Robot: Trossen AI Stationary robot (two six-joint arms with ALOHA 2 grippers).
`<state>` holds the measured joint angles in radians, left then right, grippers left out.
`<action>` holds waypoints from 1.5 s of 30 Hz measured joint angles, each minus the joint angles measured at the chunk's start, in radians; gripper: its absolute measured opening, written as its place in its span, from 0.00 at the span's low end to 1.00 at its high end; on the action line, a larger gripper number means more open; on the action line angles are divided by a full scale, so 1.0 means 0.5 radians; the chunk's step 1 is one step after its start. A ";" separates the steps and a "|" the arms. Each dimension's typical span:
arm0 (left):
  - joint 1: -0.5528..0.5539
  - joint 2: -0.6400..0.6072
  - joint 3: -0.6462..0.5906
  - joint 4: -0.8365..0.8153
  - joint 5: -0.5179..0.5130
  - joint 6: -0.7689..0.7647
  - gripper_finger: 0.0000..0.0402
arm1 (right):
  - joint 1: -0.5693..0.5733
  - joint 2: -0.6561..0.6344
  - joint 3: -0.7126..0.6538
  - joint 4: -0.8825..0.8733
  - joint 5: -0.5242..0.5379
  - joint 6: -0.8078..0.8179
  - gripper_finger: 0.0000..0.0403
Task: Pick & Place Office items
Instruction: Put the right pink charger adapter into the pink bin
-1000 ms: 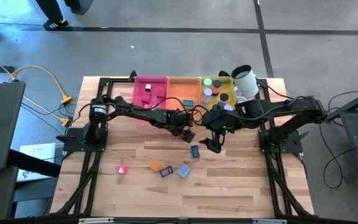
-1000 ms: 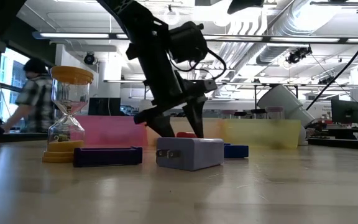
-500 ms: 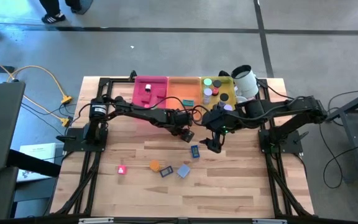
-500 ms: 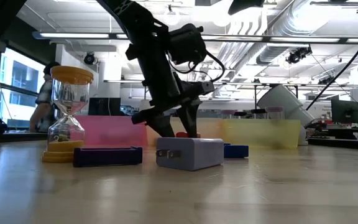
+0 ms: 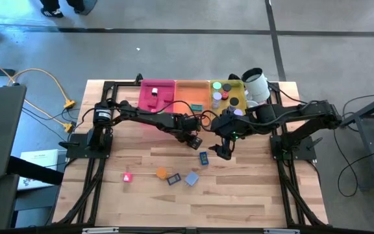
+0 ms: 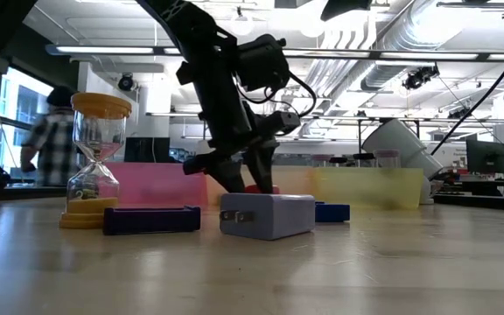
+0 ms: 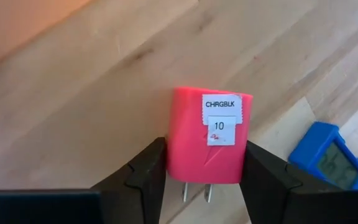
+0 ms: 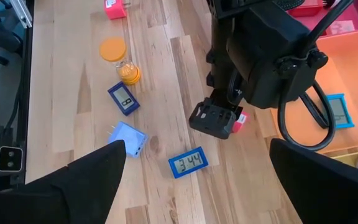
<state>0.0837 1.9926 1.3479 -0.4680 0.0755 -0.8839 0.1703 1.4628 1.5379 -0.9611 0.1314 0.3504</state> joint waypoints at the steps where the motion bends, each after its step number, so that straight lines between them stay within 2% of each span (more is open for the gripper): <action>1: 0.000 0.000 0.001 -0.014 0.026 0.000 0.39 | 0.000 0.000 0.000 0.000 0.000 0.000 0.96; 9: -0.042 -0.057 -0.008 -0.173 0.131 0.026 0.39 | 0.000 0.000 0.000 0.000 0.000 -0.015 0.96; 18: -0.118 -0.412 -0.009 -0.420 -0.158 0.029 0.39 | 0.000 0.000 0.000 0.005 0.000 -0.022 0.96; 24: -0.114 -0.734 -0.005 -0.634 -0.351 -0.021 0.38 | 0.000 0.001 0.000 0.026 0.000 -0.030 0.96; 33: 0.183 -1.077 -0.005 -1.097 -0.582 0.006 0.39 | 0.000 0.001 0.000 0.025 0.000 -0.030 0.96; 38: 0.434 -1.089 -0.004 -1.296 -0.588 0.098 0.39 | 0.000 0.001 0.000 0.016 0.004 -0.030 0.96; 45: 0.798 -0.965 -0.004 -1.228 -0.519 0.236 0.39 | 0.000 0.001 0.000 0.016 0.099 -0.026 0.96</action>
<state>0.4828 1.5101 1.3460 -1.0818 -0.1841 -0.7658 0.1703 1.4631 1.5379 -0.9531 0.1810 0.3374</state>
